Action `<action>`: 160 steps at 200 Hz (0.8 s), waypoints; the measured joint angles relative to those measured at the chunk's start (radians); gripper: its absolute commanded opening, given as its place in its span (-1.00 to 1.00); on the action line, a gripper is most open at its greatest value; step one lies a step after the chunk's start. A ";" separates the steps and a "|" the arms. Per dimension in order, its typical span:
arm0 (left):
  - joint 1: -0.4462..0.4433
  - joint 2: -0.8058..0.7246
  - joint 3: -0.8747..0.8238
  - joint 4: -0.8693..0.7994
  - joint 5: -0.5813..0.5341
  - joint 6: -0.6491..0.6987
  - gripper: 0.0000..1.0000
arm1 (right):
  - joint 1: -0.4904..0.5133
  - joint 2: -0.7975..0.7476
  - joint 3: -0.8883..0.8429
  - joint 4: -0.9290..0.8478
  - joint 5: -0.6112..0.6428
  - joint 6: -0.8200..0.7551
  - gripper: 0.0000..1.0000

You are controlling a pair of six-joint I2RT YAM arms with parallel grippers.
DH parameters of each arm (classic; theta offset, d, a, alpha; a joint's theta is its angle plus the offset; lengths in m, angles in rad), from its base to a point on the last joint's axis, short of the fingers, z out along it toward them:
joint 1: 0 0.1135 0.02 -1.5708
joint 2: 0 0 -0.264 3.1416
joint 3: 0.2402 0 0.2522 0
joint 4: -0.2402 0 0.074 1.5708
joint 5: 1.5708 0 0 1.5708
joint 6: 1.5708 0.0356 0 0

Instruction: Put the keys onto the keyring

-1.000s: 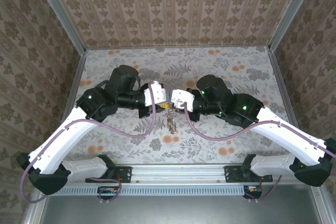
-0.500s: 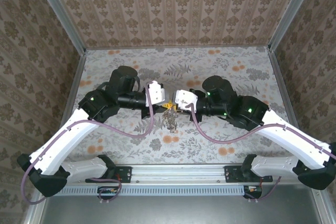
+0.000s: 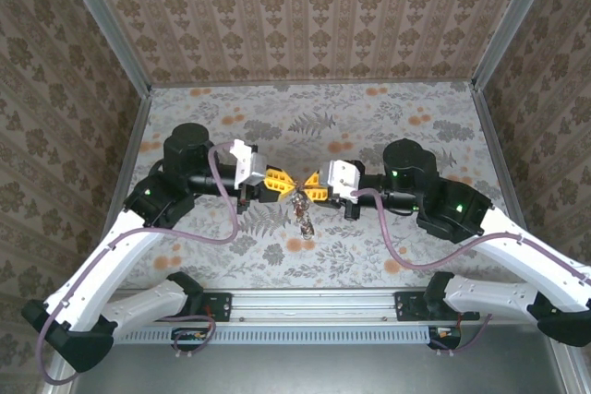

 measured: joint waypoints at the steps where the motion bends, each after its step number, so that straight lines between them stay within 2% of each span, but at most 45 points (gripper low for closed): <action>1: 0.000 0.000 -0.001 0.003 0.002 -0.002 -1.00 | 0.000 -0.001 0.000 0.002 -0.001 0.000 -0.67; 61: 0.000 -0.016 -0.031 0.174 0.093 -0.115 -1.00 | -0.002 -0.006 -0.019 0.052 -0.061 0.011 -0.58; 93: 0.000 -0.016 -0.042 0.210 0.098 -0.138 -1.00 | -0.002 -0.023 -0.026 0.072 -0.080 0.021 -1.00; 160: 0.001 -0.017 -0.072 0.319 0.104 -0.212 -1.00 | -0.004 0.012 -0.016 0.060 -0.074 0.027 -1.00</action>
